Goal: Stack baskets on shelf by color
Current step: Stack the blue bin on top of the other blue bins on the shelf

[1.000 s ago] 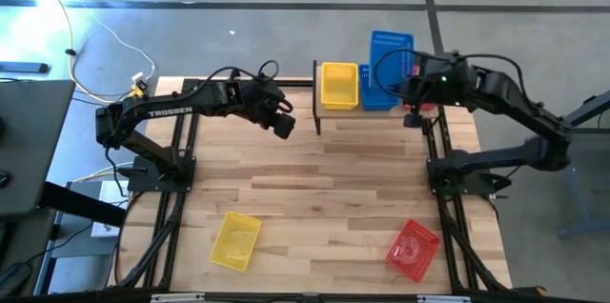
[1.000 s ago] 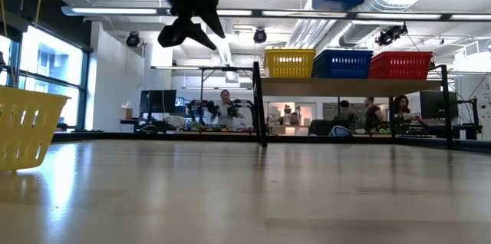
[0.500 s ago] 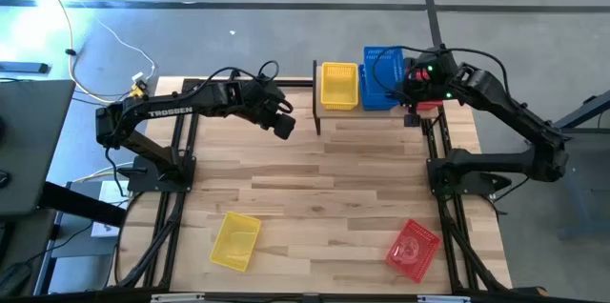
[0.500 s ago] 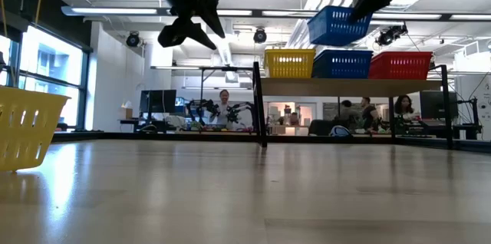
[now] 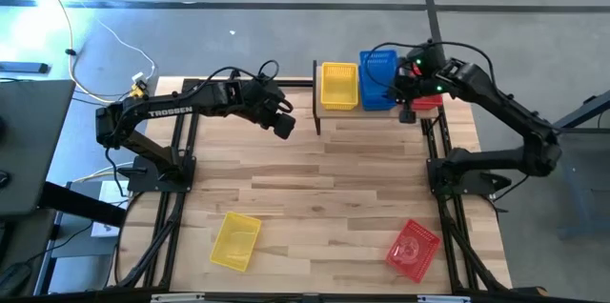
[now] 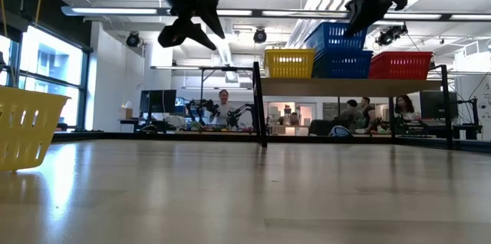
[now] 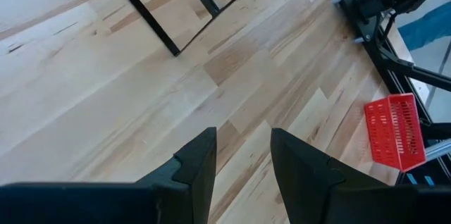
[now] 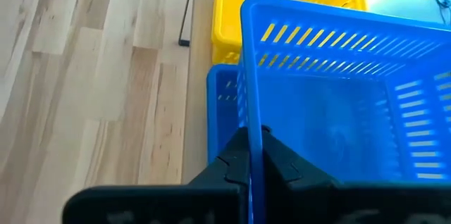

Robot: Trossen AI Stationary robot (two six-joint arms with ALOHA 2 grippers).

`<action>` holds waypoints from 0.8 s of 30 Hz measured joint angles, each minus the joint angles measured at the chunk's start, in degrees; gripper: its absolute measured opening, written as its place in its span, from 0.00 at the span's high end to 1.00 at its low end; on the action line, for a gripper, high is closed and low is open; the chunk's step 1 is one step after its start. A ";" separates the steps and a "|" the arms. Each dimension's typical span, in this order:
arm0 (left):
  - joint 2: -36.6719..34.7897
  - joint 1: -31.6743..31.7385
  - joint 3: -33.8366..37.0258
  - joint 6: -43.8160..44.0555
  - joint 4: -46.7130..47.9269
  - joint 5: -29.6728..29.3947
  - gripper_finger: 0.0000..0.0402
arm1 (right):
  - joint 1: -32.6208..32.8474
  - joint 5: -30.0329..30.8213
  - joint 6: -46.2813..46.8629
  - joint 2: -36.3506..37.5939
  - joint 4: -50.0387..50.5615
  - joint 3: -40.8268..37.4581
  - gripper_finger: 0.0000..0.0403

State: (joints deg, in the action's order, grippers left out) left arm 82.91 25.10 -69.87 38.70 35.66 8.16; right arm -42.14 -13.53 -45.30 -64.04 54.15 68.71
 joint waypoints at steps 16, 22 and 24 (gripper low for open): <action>0.00 0.02 0.00 -1.43 0.02 0.02 0.69 | 0.01 5.45 2.44 -2.61 0.87 0.00 1.00; 0.01 0.02 0.00 -1.55 0.02 0.04 0.69 | 0.07 5.48 3.36 -2.61 0.87 0.00 0.99; 0.00 0.00 0.00 -2.41 0.02 0.06 0.69 | 0.06 5.49 4.15 -2.61 0.87 0.00 0.98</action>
State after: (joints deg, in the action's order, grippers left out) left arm 82.91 25.10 -69.87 36.29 35.68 8.23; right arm -42.07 -8.04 -41.15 -66.65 55.02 68.71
